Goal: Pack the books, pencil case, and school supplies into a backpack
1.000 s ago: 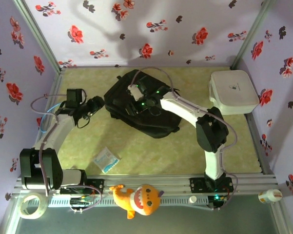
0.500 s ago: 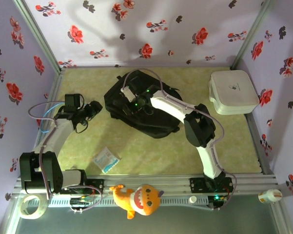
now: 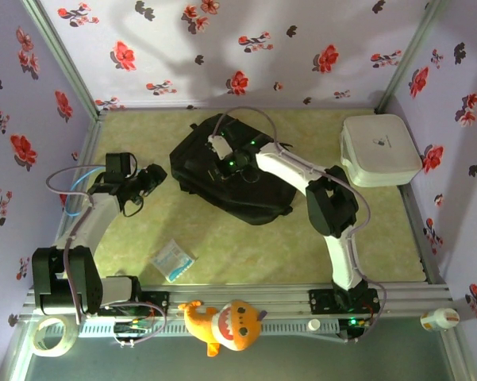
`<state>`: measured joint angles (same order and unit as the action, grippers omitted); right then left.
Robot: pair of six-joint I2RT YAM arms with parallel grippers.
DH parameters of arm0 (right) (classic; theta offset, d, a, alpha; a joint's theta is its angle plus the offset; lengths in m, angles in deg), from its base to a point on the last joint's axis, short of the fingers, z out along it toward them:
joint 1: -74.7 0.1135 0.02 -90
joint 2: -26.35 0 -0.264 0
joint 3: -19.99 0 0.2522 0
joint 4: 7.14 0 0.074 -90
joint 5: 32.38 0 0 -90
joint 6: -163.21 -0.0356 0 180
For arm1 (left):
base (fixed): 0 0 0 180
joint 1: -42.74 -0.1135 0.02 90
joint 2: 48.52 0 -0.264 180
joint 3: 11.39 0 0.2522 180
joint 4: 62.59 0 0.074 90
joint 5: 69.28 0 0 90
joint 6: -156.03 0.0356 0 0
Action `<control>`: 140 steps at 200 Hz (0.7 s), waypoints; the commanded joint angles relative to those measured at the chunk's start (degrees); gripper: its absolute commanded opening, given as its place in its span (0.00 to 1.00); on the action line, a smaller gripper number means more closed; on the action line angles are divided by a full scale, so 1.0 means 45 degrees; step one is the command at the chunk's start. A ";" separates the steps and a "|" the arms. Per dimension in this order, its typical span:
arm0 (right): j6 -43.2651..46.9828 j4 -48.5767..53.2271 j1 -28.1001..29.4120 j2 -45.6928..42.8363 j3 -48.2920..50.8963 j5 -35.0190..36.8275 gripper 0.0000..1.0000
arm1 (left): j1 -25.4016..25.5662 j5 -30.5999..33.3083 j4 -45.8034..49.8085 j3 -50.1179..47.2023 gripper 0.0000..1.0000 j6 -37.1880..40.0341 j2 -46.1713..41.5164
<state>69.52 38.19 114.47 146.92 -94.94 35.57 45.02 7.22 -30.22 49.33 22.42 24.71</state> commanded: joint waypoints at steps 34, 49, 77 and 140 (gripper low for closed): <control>-0.0724 -0.0736 -0.0444 -0.0533 0.0337 -0.0380 0.21 | -0.0078 -0.0106 -0.0169 0.0190 0.80 -0.0206 0.0158; -0.0743 -0.0815 -0.0539 -0.0561 0.0430 -0.0457 0.24 | -0.0078 -0.0143 -0.0167 0.0210 0.80 -0.0199 0.0178; -0.0790 -0.0805 -0.0635 -0.0512 0.0430 -0.0523 0.24 | -0.0080 -0.0194 -0.0164 0.0246 0.80 -0.0204 0.0232; -0.0764 -0.0824 -0.0766 -0.0590 0.0656 -0.0476 0.23 | -0.0078 -0.0282 -0.0188 0.0327 0.81 -0.0201 0.0289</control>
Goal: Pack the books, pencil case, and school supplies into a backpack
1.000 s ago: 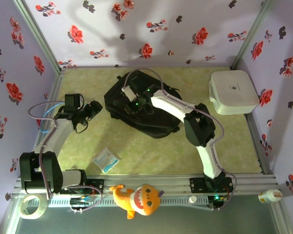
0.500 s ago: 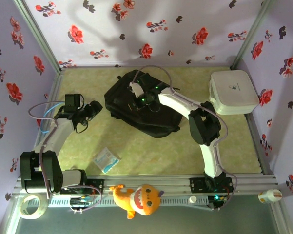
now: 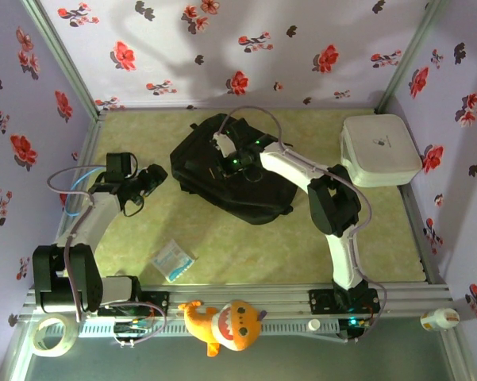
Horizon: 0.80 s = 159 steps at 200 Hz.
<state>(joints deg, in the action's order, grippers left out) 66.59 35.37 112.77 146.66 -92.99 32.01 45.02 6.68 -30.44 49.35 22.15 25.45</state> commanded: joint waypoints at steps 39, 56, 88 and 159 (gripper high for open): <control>0.0013 -0.0179 -0.0524 -0.0670 0.0440 0.0280 0.24 | -0.0060 -0.0282 -0.0166 0.0361 0.81 -0.0089 0.0169; 0.0116 -0.0179 -0.0566 -0.0734 0.0557 0.0314 0.24 | -0.0058 -0.0365 -0.0163 0.0361 0.81 -0.0031 0.0163; 0.0244 -0.0109 -0.0568 -0.0740 0.0624 0.0428 0.21 | -0.0039 -0.0385 -0.0185 0.0371 0.81 -0.0053 0.0191; 0.0084 -0.0344 -0.0568 -0.0659 0.0596 0.0436 0.18 | 0.0095 -0.0528 -0.0277 0.0388 0.81 -0.0153 0.0262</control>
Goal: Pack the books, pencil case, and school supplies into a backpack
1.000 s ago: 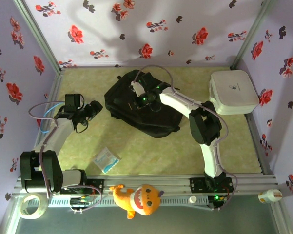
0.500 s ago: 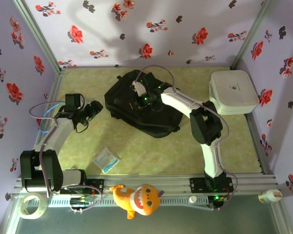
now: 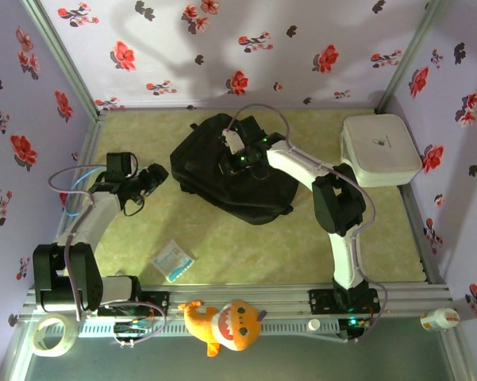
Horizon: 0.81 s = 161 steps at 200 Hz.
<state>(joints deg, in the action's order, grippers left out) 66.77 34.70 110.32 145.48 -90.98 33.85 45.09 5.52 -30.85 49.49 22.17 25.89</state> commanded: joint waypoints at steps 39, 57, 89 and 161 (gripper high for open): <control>-0.0247 -0.0377 0.0010 -0.0261 0.0088 -0.0519 0.33 | 0.0220 -0.0370 -0.0285 0.0391 0.81 -0.0220 0.0247; -0.0341 -0.0358 0.0010 -0.0096 0.0019 -0.0516 0.34 | 0.0274 -0.0371 -0.0293 0.0405 0.82 -0.0234 0.0272; -0.0423 -0.0294 0.0083 0.0265 -0.0312 -0.0586 0.34 | 0.0335 -0.0383 -0.0289 0.0429 0.82 -0.0232 0.0290; -0.0445 0.0162 0.0262 0.0945 -0.0919 -0.0550 0.35 | 0.0547 -0.0427 -0.0321 0.0445 0.82 -0.0315 0.0320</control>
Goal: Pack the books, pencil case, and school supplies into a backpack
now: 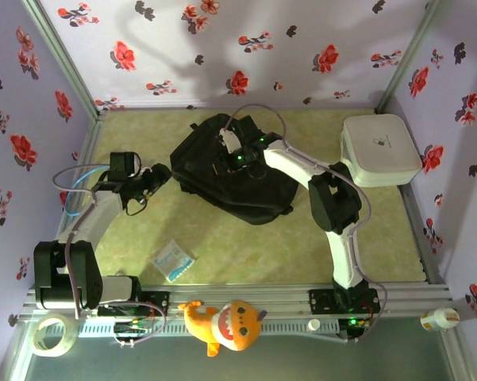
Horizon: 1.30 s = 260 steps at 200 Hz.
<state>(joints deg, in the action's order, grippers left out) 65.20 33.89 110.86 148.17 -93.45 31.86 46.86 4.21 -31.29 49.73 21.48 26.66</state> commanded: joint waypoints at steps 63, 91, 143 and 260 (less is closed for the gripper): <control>0.0008 0.0303 0.0235 -0.0017 -0.0197 -0.0202 0.12 | 0.1112 -0.0671 -0.1172 0.0178 0.81 -0.1215 0.0264; -0.0142 -0.0159 0.0245 -0.0554 0.0185 0.0221 0.04 | 0.2162 -0.1124 -0.2913 -0.0332 0.79 -0.2408 0.0564; -0.0568 -0.1170 0.0223 -0.1865 0.1380 0.1012 0.00 | 0.4337 -0.1540 -0.6290 -0.0341 0.70 -0.3929 0.2463; -0.1304 -0.1919 0.0162 -0.2632 0.2421 0.3256 0.00 | 0.4910 -0.1459 -0.7716 0.0455 0.09 -0.4525 0.4554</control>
<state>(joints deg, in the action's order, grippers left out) 61.48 27.18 111.72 138.51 -83.13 39.40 68.63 -2.48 -64.47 50.38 0.36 46.68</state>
